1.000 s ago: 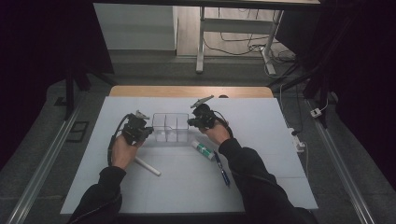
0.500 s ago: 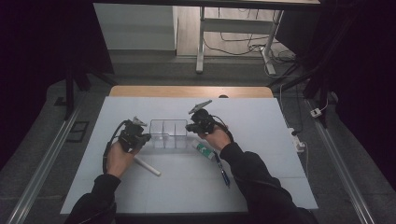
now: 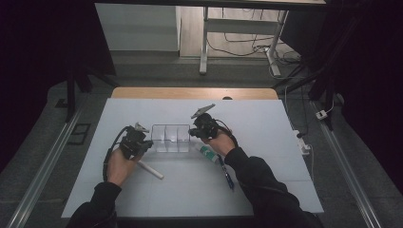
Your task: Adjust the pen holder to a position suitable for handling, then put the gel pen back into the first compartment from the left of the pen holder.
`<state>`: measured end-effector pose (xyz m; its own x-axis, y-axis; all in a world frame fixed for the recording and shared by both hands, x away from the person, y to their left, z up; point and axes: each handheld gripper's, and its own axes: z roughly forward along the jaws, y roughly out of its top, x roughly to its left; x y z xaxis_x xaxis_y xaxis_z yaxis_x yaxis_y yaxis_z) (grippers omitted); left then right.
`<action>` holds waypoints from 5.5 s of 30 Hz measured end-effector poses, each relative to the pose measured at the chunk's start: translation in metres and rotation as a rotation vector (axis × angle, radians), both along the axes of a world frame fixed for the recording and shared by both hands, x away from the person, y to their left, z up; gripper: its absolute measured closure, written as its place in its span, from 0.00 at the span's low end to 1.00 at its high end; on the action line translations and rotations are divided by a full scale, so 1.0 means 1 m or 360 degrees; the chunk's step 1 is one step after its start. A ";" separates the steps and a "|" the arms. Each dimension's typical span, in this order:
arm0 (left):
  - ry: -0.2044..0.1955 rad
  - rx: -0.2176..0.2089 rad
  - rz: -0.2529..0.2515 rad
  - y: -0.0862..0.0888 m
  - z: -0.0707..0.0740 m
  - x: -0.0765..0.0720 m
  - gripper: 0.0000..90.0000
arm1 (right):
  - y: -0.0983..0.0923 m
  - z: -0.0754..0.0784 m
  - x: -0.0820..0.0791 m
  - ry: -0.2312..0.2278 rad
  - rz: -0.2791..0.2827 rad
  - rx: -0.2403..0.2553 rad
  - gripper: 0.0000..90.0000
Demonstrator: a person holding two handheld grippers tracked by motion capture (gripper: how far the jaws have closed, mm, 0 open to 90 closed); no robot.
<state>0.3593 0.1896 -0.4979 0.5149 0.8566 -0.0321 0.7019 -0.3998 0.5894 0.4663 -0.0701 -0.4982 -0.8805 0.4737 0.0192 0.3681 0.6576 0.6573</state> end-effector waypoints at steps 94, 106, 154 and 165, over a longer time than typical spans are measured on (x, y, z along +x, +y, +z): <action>-0.0167 -0.0486 -0.0013 0.066 0.020 -0.187 0.01 | -0.109 0.021 -0.135 0.0040 -0.0087 -0.0064 0.14; -0.0141 -0.0482 -0.0016 0.065 0.019 -0.186 0.00 | -0.113 0.017 -0.139 0.0137 0.0073 -0.0150 0.92; -0.0123 -0.0462 -0.0014 0.064 0.019 -0.185 0.01 | -0.168 -0.002 -0.103 0.0238 -0.0197 -0.0342 0.99; -0.0116 -0.0468 -0.0006 0.064 0.019 -0.184 0.01 | -0.167 0.019 -0.098 0.0159 -0.0297 -0.0149 0.68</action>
<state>0.1750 0.2538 -0.4793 0.5282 0.8140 -0.2415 0.6524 -0.2071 0.7290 0.3685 -0.2376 -0.4795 -0.7734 0.6319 0.0501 0.5491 0.6284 0.5511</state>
